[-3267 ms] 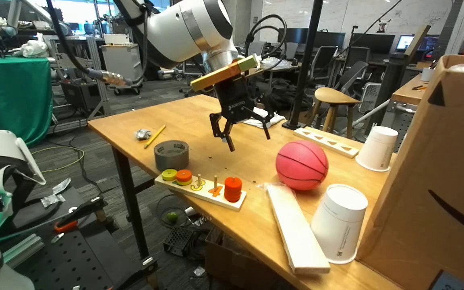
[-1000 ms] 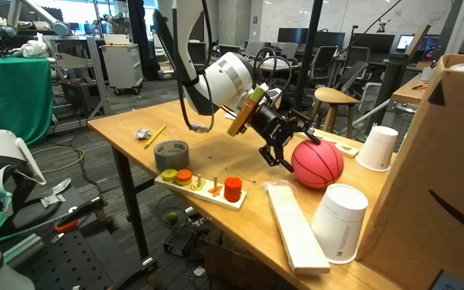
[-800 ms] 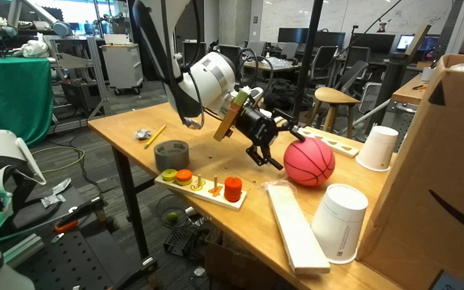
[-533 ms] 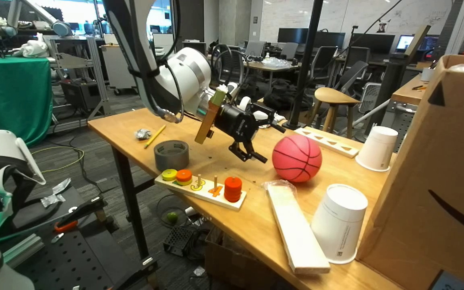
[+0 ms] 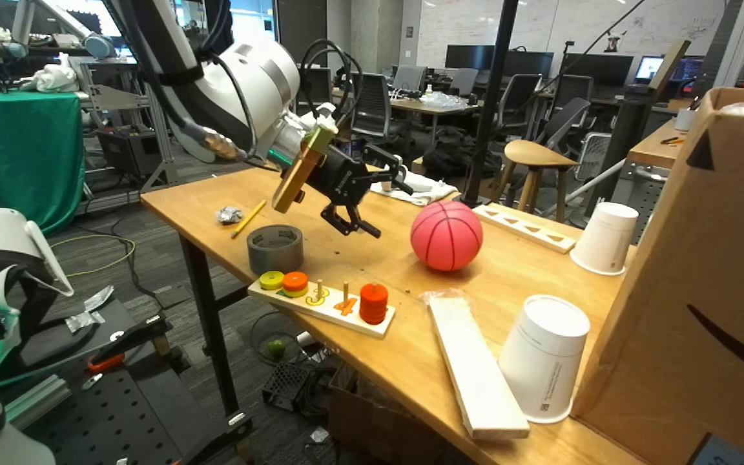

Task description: Move the ball to the right

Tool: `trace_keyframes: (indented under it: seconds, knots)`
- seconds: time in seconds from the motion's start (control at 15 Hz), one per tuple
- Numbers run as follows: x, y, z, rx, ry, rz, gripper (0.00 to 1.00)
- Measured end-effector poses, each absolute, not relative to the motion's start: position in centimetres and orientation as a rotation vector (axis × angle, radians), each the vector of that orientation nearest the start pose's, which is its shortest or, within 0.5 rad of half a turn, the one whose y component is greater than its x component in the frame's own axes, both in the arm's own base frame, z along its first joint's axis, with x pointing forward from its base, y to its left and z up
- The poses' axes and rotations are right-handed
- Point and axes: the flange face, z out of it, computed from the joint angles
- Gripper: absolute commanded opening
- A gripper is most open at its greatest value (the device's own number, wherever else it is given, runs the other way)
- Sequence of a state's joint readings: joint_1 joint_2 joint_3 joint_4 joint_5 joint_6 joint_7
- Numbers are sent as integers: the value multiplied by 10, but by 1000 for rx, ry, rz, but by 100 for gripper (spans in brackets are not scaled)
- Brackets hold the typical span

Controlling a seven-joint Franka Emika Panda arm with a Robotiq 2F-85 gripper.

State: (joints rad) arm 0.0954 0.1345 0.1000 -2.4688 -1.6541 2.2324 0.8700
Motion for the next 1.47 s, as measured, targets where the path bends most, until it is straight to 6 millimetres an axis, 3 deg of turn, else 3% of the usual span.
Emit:
trace_keyframes:
  seconds: [0.4, 0.73, 0.87, 1.2, 1.47]
  knots:
    - [437, 109, 278, 2148, 1078, 490, 100]
    - [440, 114, 297, 2204, 1395, 571, 100]
    - [443, 111, 291, 2199, 1512, 562, 100]
    - [459, 113, 252, 2158, 1725, 393, 100]
    - [489, 115, 256, 2126, 1806, 309, 100]
